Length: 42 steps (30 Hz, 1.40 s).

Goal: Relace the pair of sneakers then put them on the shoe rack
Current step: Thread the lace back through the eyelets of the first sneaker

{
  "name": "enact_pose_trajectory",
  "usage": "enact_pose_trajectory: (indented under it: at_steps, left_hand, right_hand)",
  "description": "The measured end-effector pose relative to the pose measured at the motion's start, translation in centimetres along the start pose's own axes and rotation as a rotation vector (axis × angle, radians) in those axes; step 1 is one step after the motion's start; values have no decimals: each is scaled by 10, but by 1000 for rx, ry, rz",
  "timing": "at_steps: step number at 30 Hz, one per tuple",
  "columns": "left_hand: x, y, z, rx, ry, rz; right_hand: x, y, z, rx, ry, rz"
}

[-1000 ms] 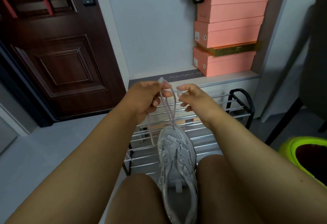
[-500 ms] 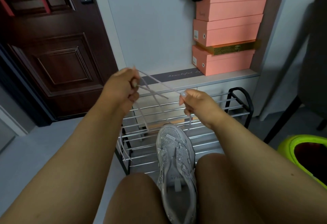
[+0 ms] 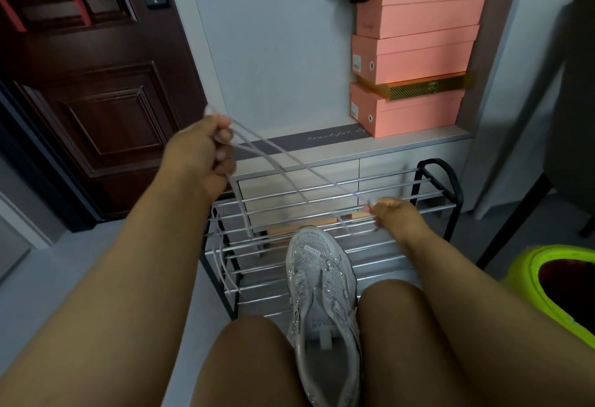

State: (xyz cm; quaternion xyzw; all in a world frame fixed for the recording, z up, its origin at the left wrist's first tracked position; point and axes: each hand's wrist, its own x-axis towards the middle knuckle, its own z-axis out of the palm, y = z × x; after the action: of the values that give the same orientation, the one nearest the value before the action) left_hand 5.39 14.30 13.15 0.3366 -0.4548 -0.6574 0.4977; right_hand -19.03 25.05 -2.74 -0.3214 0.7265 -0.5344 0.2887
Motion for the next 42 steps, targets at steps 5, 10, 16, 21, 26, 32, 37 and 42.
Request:
enact_pose_trajectory:
  at_steps: [5,10,16,21,26,32,37,42]
  left_hand:
    - [-12,-16,23,30,-152,-91]
    - [-20,-35,35,75,-205,-156]
    - [-16,-38,34,-10,-177,-210]
    - [-16,-40,41,-3,-186,-250]
    - [-16,-41,35,187,-240,-266]
    - [-32,-67,10,459,-256,-263]
    - [-51,-85,6,489,-486,-183]
    - [-52,-92,3,458,-439,-209]
  right_hand:
    - [-32,-62,23,72,25,-381]
    - [-68,-108,48,186,-421,-446]
    - [-77,-102,51,75,-514,-280]
    - [-81,-102,56,-68,-531,-354]
    - [-75,-98,53,180,-545,-256]
    - [-49,-104,38,390,-362,-145]
    - [-42,-104,41,450,-339,-84]
    - [-40,-101,41,465,-332,-68]
